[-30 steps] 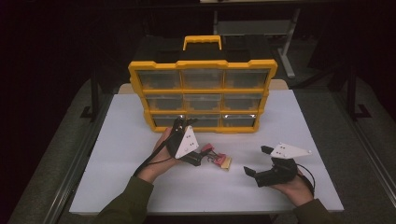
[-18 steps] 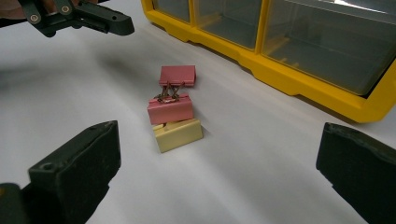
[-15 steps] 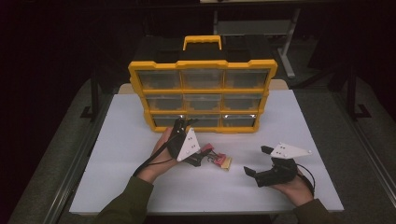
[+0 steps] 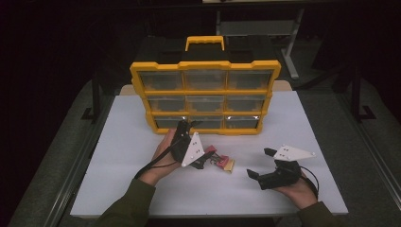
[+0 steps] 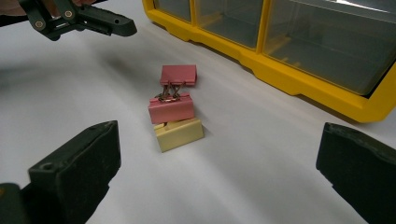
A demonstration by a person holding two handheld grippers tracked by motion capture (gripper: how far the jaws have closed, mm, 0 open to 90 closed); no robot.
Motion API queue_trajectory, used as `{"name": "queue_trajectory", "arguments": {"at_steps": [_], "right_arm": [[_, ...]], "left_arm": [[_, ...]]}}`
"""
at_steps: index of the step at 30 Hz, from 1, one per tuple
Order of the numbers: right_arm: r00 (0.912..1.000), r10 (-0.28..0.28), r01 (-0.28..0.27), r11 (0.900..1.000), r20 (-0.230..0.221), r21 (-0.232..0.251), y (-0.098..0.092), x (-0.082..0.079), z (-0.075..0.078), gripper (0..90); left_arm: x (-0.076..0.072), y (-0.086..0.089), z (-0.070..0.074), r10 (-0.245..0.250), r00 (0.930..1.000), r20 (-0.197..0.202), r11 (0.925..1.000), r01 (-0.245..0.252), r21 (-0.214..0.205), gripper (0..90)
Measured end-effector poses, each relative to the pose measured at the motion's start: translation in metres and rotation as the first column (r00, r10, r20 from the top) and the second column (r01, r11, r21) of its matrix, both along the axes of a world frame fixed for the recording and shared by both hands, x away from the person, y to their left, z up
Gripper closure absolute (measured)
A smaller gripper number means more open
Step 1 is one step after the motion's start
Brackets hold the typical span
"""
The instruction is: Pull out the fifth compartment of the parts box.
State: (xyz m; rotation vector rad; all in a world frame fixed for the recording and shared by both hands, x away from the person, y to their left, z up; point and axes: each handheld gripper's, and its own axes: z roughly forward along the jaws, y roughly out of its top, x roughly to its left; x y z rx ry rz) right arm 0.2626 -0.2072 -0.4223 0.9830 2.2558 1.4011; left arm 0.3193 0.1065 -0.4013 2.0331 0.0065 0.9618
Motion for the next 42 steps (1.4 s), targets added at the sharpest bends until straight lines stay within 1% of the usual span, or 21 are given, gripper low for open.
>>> {"name": "queue_trajectory", "arguments": {"at_steps": [4, 7, 9, 13, 16, 19, 20, 21, 24, 26, 31, 33, 38, 42], "right_arm": [[1.0, 0.0, 0.0, 1.0, 0.001, -0.001, 0.0, 0.0, 0.0, 0.0], [1.0, 0.0, 0.0, 1.0, 0.0, 0.0, 0.0, 0.0, 0.0, 0.0], [1.0, 0.0, 0.0, 1.0, 0.001, 0.0, 0.0, 0.0, 0.0, 0.0], [1.0, 0.0, 0.0, 1.0, -0.001, -0.001, 0.0, 0.0, 0.0, 0.0], [1.0, 0.0, 0.0, 1.0, -0.002, -0.001, 0.0, 0.0, 0.0, 0.0], [1.0, 0.0, 0.0, 1.0, -0.003, -0.001, 0.0, 0.0, 0.0, 0.0], [1.0, 0.0, 0.0, 1.0, -0.003, 0.0, 0.0, 0.0, 0.0, 0.0], [1.0, 0.001, -0.001, 1.0, -0.003, -0.001, 0.0, 0.0, 0.0, 0.0], [1.0, 0.002, -0.002, 1.0, -0.003, 0.0, 0.001, 0.0, 0.0, 0.0], [1.0, 0.001, -0.001, 1.0, -0.003, 0.0, 0.001, -0.001, 0.0, 0.0], [1.0, 0.001, -0.001, 1.0, -0.003, 0.0, 0.001, 0.0, 0.0, 0.0], [1.0, 0.003, -0.003, 1.0, -0.003, 0.0, 0.001, 0.0, 0.0, 0.0], [1.0, 0.003, -0.003, 1.0, -0.003, 0.0, 0.001, -0.001, 0.0, 0.0], [1.0, 0.002, -0.002, 1.0, -0.003, 0.001, 0.001, -0.001, 0.0, 0.0]], "left_arm": [[-0.001, -0.001, -0.001, -0.002, 0.9997, 0.024, 0.9998, 0.002, 0.018, 0.0], [-0.002, -0.002, -0.002, -0.005, 0.9994, 0.035, 0.9998, 0.004, 0.021, 0.0], [-0.003, -0.003, -0.001, -0.006, 0.9987, 0.05, 0.9994, 0.004, 0.034, 0.0], [-0.004, -0.003, -0.002, -0.006, 0.9971, 0.076, 0.9986, 0.002, 0.053, 0.0], [-0.004, -0.004, -0.002, -0.009, 0.9959, 0.09, 0.9982, 0.003, 0.06, 0.0], [-0.006, -0.005, -0.003, -0.007, 0.994, 0.11, 0.9967, -0.002, 0.081, 0.0], [-0.006, -0.005, -0.003, -0.007, 0.9934, 0.115, 0.9967, -0.002, 0.082, 0.0], [-0.006, -0.005, -0.002, -0.007, 0.9919, 0.127, 0.9959, -0.005, 0.091, 0.0], [-0.007, -0.006, -0.003, -0.009, 0.9893, 0.145, 0.9948, -0.006, 0.102, 0.0], [-0.008, -0.007, -0.003, -0.012, 0.9871, 0.159, 0.9928, -0.007, 0.119, 0.0], [-0.009, -0.009, -0.005, -0.016, 0.9794, 0.201, 0.988, -0.016, 0.154, 0.0], [-0.01, -0.01, -0.005, -0.022, 0.9747, 0.223, 0.9861, -0.016, 0.165, 0.0], [-0.012, -0.011, -0.005, -0.029, 0.9673, 0.252, 0.9826, -0.019, 0.185, 0.0], [-0.013, -0.013, -0.007, -0.034, 0.9585, 0.283, 0.9793, -0.025, 0.201, 0.0]]}}
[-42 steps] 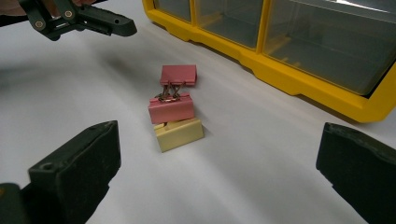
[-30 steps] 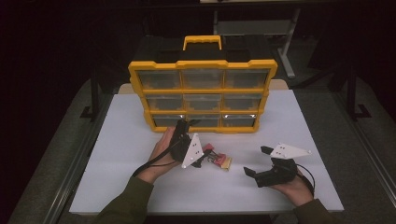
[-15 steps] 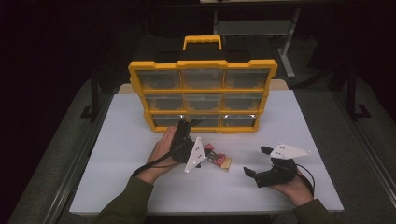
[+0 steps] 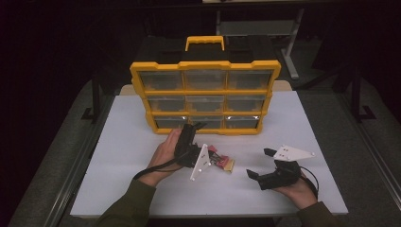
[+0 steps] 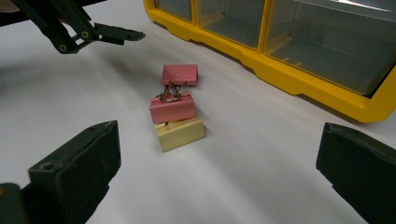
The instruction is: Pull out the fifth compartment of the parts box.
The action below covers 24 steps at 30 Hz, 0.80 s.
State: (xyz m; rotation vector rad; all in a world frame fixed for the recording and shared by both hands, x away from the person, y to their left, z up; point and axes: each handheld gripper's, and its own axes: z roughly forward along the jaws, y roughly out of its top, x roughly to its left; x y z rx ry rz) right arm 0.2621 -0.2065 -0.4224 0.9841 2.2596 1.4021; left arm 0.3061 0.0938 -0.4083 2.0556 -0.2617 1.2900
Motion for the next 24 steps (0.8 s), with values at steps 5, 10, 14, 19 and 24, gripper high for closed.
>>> {"name": "queue_trajectory", "arguments": {"at_steps": [5, 10, 14, 19, 24], "right_arm": [[1.0, 0.001, -0.001, 1.0, 0.002, -0.002, 0.0002, 0.0, -0.0001, 0.0], [1.0, 0.0, 0.0, 1.0, 0.0, -0.001, 0.0002, -0.0001, -0.0001, 0.0], [1.0, 0.002, -0.002, 1.0, 0.003, -0.002, 0.0003, -0.0001, -0.0001, 0.0], [1.0, 0.0, 0.0, 1.0, 0.002, -0.001, 0.0002, -0.0002, -0.0001, 0.0], [1.0, 0.002, -0.002, 1.0, 0.002, -0.002, 0.0003, -0.0002, 0.0, 0.0]], "left_arm": [[-0.0018, -0.0021, -0.0017, -0.004, 0.9992, 0.039, 0.9996, 0.002, 0.03, 0.0], [-0.0027, -0.0034, -0.0027, -0.005, 0.9974, 0.072, 0.9984, 0.001, 0.057, 0.0], [-0.0032, -0.004, -0.004, -0.003, 0.9951, 0.098, 0.9973, -0.004, 0.073, 0.0], [-0.0038, -0.0049, -0.0044, -0.004, 0.9913, 0.131, 0.9945, -0.01, 0.104, 0.0], [-0.004, -0.0054, -0.0031, -0.004, 0.9894, 0.145, 0.994, -0.012, 0.109, 0.0]]}}
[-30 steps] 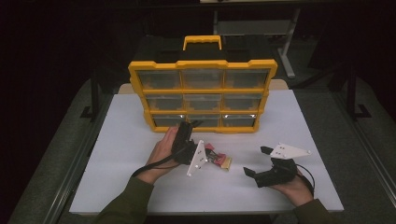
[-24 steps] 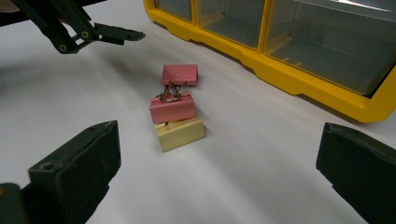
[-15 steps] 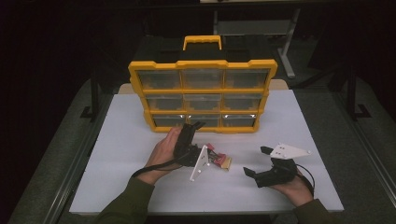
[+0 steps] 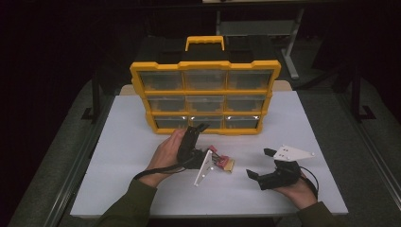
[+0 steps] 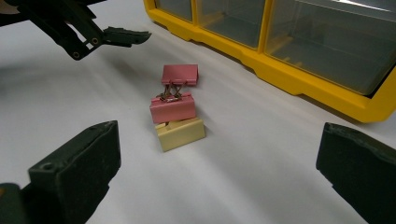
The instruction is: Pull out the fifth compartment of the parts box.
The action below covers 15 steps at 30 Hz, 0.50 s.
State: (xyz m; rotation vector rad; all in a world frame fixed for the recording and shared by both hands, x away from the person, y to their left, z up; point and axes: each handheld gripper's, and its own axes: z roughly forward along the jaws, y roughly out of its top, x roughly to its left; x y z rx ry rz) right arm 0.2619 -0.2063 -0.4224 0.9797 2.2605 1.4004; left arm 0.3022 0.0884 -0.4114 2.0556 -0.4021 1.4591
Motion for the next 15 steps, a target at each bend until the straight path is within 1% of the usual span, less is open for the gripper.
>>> {"name": "queue_trajectory", "arguments": {"at_steps": [8, 15], "right_arm": [[1.0, -0.002, 0.002, 1.0, 0.0, 0.002, 0.0, 0.001, 0.0, 0.0], [1.0, -0.004, 0.004, 1.0, -0.002, 0.003, 0.0, 0.0, 0.0, 0.0]], "left_arm": [[0.002, -0.001, 0.007, 0.004, 0.9999, 0.016, 1.0, -0.004, -0.003, 0.0], [0.006, -0.002, 0.015, 0.011, 0.9991, 0.042, 0.9999, -0.011, -0.005, 0.0]]}}
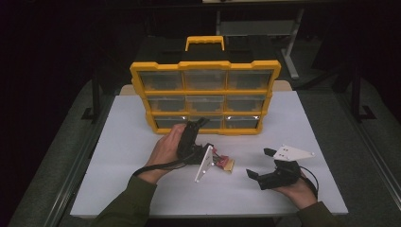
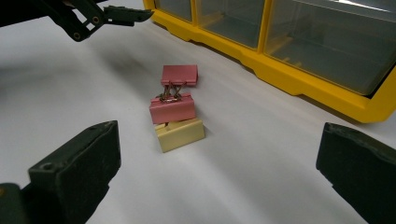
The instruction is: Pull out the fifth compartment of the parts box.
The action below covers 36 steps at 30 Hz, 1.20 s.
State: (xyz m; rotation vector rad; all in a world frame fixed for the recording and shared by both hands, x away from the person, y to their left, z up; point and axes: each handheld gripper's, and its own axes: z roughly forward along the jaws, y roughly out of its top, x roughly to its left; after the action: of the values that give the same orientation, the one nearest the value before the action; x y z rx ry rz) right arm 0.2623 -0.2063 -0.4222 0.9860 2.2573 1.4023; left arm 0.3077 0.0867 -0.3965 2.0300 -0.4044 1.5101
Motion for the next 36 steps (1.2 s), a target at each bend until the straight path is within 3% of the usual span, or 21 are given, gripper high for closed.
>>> {"name": "queue_trajectory", "arguments": {"at_steps": [9, 36], "right_arm": [[1.0, 0.001, -0.001, 1.0, 0.0, -0.001, 0.0, 0.0, 0.0, 0.0], [1.0, 0.002, -0.002, 1.0, -0.003, 0.002, 0.0, -0.001, 0.0, 0.0]], "left_arm": [[0.004, 0.001, 0.007, 0.007, 0.9998, 0.018, 0.9999, -0.007, -0.013, 0.0], [0.019, 0.0, 0.026, 0.011, 0.9966, 0.082, 0.9999, -0.011, 0.003, 0.0]]}}
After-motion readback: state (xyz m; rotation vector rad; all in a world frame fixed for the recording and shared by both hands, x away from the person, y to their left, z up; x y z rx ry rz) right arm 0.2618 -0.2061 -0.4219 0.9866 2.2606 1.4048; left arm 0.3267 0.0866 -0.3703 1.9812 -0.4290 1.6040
